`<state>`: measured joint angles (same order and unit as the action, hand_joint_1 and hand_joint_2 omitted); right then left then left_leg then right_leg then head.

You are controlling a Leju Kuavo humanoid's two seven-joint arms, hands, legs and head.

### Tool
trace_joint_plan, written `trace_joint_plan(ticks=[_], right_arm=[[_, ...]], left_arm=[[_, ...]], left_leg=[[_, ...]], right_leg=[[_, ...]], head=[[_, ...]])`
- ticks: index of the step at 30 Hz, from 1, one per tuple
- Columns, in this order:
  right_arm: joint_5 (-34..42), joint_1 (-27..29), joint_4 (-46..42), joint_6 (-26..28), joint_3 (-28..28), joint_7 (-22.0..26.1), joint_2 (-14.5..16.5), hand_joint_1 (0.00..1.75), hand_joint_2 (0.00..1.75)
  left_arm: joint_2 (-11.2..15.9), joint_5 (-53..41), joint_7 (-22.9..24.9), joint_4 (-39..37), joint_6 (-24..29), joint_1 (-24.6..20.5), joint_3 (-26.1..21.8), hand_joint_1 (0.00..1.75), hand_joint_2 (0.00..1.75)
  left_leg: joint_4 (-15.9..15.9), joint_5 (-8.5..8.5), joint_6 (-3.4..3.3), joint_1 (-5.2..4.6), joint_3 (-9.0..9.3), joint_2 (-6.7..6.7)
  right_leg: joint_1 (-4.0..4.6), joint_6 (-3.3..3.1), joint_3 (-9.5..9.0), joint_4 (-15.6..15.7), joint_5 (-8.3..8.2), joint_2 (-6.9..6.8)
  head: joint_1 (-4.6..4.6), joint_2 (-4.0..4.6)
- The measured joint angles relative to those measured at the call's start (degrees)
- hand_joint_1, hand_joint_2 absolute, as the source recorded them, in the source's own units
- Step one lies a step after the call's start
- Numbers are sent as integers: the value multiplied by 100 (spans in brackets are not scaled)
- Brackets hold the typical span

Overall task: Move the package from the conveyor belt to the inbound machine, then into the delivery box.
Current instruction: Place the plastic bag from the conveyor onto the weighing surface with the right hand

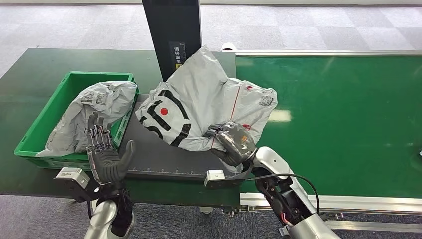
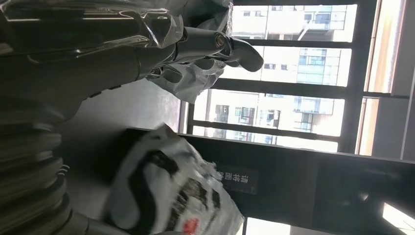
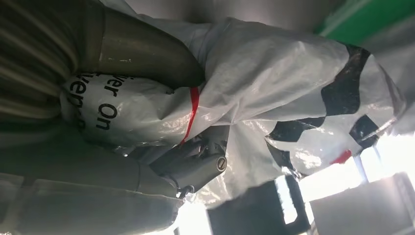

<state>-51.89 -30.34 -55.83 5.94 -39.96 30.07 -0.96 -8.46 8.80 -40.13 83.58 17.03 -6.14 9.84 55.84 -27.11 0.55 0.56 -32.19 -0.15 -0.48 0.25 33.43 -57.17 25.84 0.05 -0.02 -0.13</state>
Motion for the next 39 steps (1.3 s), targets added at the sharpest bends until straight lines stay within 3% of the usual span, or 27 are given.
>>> trace_joint_plan(ticks=[8,14,18,23,27,39], right_arm=[[39,-378,1140,-206,-988,-84,103,175,175],[194,-406,1502,-417,-1473,-7,138,175,175],[309,-405,1566,-206,-1684,-221,150,8,175],[1132,-364,1601,502,-1478,-570,97,0,175],[1913,-88,1355,365,-858,-567,27,0,175],[3157,730,648,-86,723,-318,-71,0,175]], left_arm=[[-21,1,42,0,-6,-3,0,0,175],[-54,18,183,-36,-47,-72,3,0,175],[-86,18,219,-62,-67,-101,5,0,175],[-81,18,224,-25,-38,32,-14,0,175],[-67,18,223,2,-38,124,-52,0,175],[-63,-3,222,25,-77,181,-79,0,175]], left_leg=[[0,0,0,0,-2,5],[1,0,0,0,-1,4],[1,0,0,0,0,4],[1,0,0,0,0,4],[1,0,0,-1,-4,7],[1,-1,-1,-1,-8,8]], right_leg=[[0,0,1,0,1,-3],[0,0,2,0,0,-2],[0,0,2,0,0,-2],[0,0,2,1,1,-3],[-1,1,3,1,1,-5],[-1,1,8,2,2,-4]], head=[[0,0],[-1,0],[-1,0],[0,0],[0,0],[0,0]])
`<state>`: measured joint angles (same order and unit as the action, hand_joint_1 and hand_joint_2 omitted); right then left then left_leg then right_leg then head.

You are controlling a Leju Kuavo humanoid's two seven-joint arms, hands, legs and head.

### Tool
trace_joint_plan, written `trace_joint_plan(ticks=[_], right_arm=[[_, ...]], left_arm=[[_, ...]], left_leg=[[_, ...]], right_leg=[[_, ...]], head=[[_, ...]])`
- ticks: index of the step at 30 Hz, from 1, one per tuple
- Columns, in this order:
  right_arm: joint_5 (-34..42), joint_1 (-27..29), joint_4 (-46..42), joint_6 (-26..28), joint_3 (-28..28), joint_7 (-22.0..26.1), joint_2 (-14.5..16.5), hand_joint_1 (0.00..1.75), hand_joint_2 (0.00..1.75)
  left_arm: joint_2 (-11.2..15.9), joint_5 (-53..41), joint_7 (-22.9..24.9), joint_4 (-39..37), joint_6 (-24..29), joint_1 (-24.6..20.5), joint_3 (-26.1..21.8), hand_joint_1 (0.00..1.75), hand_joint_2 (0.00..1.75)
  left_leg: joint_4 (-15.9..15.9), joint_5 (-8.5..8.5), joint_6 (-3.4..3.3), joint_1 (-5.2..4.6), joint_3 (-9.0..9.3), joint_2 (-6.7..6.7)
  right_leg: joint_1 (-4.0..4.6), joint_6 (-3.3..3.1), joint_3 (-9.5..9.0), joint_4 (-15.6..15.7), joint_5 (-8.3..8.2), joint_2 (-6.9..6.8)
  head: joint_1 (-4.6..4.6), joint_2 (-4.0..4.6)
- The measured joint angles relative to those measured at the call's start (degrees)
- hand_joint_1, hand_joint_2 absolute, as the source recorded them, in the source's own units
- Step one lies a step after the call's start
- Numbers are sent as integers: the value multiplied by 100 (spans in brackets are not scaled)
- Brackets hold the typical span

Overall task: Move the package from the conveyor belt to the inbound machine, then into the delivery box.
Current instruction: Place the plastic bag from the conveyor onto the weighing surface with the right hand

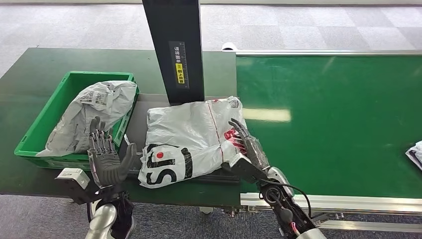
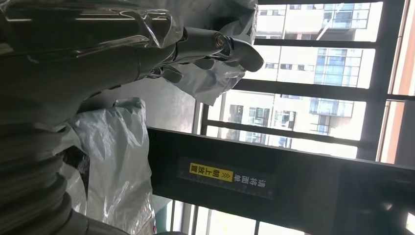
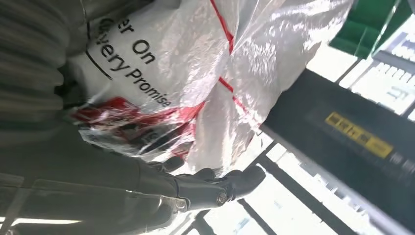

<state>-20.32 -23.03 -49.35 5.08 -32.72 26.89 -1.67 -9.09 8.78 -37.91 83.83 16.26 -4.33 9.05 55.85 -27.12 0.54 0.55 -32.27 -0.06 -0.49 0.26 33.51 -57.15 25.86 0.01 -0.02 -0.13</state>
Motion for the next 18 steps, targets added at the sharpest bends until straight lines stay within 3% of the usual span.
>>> trace_joint_plan(ticks=[6,13,18], right_arm=[[264,505,-444,-261,804,54,2,0,175],[918,893,-785,-866,1428,173,21,0,175],[1000,1053,-970,-981,1660,209,22,0,175]], left_arm=[[-1,-100,-9,9,-72,31,19,0,175],[2,-435,65,10,-98,74,87,0,175],[2,-476,77,10,-116,91,120,0,175]], left_leg=[[0,-1,0,0,-6,-1],[0,0,0,0,-6,0],[0,-1,0,0,-7,-2]], right_leg=[[0,1,5,1,1,0],[0,1,5,1,1,0],[0,1,7,1,1,1]], head=[[-1,0],[-1,0],[0,-1]])
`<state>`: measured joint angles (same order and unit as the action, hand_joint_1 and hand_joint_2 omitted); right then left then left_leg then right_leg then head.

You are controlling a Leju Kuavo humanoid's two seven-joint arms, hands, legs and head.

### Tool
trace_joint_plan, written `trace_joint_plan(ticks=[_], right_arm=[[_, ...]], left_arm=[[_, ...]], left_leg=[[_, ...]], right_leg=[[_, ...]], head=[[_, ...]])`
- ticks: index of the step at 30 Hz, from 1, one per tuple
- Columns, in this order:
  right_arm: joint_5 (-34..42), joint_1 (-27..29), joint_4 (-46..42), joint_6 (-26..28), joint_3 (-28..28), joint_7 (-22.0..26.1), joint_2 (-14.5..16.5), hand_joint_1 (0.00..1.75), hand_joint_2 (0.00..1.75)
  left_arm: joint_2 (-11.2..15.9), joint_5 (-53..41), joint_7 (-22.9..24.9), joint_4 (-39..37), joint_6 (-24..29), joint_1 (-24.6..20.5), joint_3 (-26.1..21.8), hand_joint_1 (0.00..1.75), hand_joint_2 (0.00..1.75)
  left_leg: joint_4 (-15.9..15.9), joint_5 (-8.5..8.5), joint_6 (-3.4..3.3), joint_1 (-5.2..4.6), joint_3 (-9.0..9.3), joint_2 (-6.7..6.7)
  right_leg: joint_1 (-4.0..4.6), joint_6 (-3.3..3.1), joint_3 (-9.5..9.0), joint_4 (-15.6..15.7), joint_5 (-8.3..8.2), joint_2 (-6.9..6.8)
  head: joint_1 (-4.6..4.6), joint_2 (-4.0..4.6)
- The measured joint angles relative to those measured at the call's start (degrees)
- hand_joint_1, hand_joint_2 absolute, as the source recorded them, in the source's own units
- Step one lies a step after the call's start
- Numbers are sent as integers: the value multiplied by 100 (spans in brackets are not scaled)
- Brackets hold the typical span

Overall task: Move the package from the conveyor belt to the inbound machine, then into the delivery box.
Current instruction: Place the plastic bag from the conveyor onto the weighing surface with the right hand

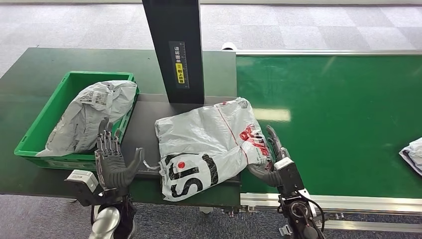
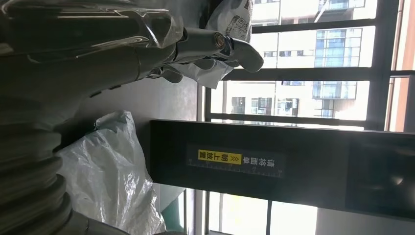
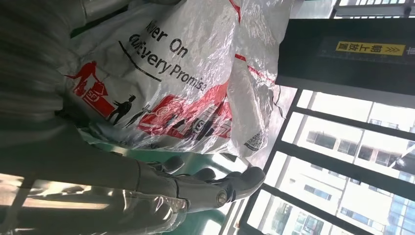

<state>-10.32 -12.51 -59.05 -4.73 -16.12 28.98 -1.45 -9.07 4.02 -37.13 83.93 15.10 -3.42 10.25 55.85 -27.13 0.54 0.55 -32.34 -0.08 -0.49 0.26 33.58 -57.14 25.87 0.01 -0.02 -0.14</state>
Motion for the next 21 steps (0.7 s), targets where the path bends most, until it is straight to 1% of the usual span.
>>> trace_joint_plan(ticks=[2,3,6,10,13,16,18,21], right_arm=[[104,32,-49,-133,56,11,3,0,175],[250,47,-75,-302,95,28,7,0,175],[893,101,-162,-1034,267,105,26,0,175],[1501,157,-303,-1822,501,176,32,0,175],[2032,183,-390,-2390,643,136,34,0,175],[2693,185,-414,-2915,766,-40,46,0,175],[3062,186,-414,-3171,833,-125,60,0,175],[3322,188,-421,-3323,901,-180,79,0,175]], left_arm=[[1,-69,34,-1,-19,2,5,0,175],[2,-163,76,-4,-35,2,15,0,175],[21,-780,314,-54,-62,-3,113,0,175],[54,-1801,644,-213,-25,-23,297,0,175],[64,-2119,760,-287,-124,-49,376,0,175],[70,-2351,858,-337,-294,-76,434,0,175],[72,-2461,872,-376,-397,-83,469,0,175],[85,-2577,872,-440,-479,-85,532,0,175]], left_leg=[[0,0,0,0,0,0],[0,0,0,0,0,0],[0,0,0,0,1,1],[0,0,0,0,1,-1],[0,0,0,0,1,-1],[0,0,0,0,0,0],[0,0,0,0,1,-1],[0,0,0,0,1,-1]], right_leg=[[0,0,0,0,0,0],[0,0,0,0,0,0],[0,0,0,1,0,0],[-1,0,0,1,0,0],[-1,0,0,1,0,1],[0,0,0,1,0,0],[0,0,1,1,0,1],[0,0,1,1,0,0]], head=[[0,0],[0,1],[-1,1],[-1,1],[-1,1],[-1,1],[-1,1],[-1,1]])
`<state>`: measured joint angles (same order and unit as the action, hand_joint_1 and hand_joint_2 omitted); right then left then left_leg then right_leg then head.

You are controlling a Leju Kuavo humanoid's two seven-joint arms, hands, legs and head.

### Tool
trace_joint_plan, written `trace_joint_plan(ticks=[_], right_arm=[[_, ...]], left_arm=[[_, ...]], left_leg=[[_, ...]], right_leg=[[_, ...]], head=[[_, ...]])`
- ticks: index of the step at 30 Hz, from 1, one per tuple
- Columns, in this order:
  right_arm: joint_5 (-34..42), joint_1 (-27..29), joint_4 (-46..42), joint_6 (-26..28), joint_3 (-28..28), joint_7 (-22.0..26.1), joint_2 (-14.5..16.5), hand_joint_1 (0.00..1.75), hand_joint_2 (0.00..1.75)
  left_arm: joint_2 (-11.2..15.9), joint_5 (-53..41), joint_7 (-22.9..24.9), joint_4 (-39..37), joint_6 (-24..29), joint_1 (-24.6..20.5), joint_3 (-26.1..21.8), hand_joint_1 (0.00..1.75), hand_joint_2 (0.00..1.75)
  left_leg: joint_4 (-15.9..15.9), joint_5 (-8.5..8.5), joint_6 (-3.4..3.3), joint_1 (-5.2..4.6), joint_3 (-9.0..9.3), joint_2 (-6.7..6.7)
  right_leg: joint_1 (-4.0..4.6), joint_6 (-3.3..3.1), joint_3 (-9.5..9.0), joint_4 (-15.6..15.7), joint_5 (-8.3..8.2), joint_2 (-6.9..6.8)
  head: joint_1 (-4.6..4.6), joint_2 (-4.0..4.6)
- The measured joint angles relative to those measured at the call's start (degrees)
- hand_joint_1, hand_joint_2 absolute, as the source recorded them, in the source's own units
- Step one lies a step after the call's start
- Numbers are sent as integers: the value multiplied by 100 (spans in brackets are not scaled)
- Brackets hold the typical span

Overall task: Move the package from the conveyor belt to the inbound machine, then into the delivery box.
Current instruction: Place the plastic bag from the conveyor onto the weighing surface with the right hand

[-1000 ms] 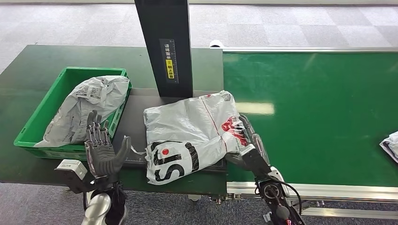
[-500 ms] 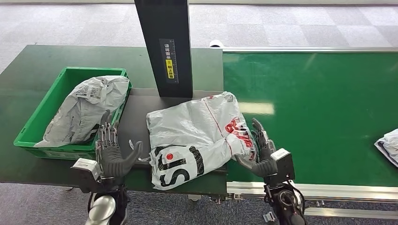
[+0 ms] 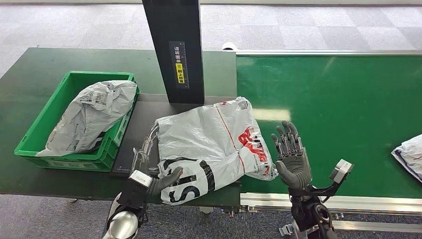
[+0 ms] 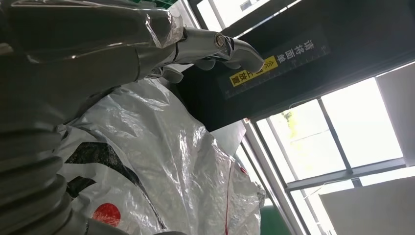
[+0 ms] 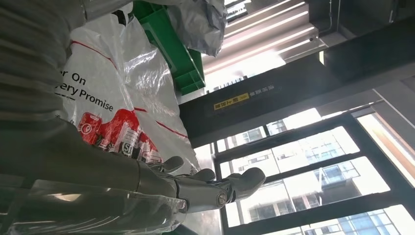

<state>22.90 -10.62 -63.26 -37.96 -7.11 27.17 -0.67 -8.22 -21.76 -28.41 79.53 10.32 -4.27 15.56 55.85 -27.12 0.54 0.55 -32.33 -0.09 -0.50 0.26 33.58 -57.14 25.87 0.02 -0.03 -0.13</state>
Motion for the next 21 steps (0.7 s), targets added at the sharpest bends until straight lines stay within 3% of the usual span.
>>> trace_joint_plan(ticks=[6,13,18,21], right_arm=[[-44,50,-94,103,66,-36,10,0,175],[-753,107,-185,860,122,-46,-7,0,175],[-1051,113,-185,1154,127,-80,-19,0,175],[-1214,114,-184,1272,127,-82,-21,0,175]], left_arm=[[19,-111,5,-87,-41,2,55,0,175],[73,-908,309,-187,60,4,211,0,175],[126,-2114,900,-364,304,-69,366,0,175],[138,-2497,1164,-525,161,-147,447,0,175]], left_leg=[[0,0,0,0,0,1],[0,0,0,0,0,-1],[0,0,0,0,0,0],[0,0,0,0,0,-1]], right_leg=[[0,0,0,0,0,0],[0,0,0,0,0,0],[0,0,0,0,0,0],[0,0,0,0,0,1]], head=[[1,0],[1,0],[0,0],[1,0]])
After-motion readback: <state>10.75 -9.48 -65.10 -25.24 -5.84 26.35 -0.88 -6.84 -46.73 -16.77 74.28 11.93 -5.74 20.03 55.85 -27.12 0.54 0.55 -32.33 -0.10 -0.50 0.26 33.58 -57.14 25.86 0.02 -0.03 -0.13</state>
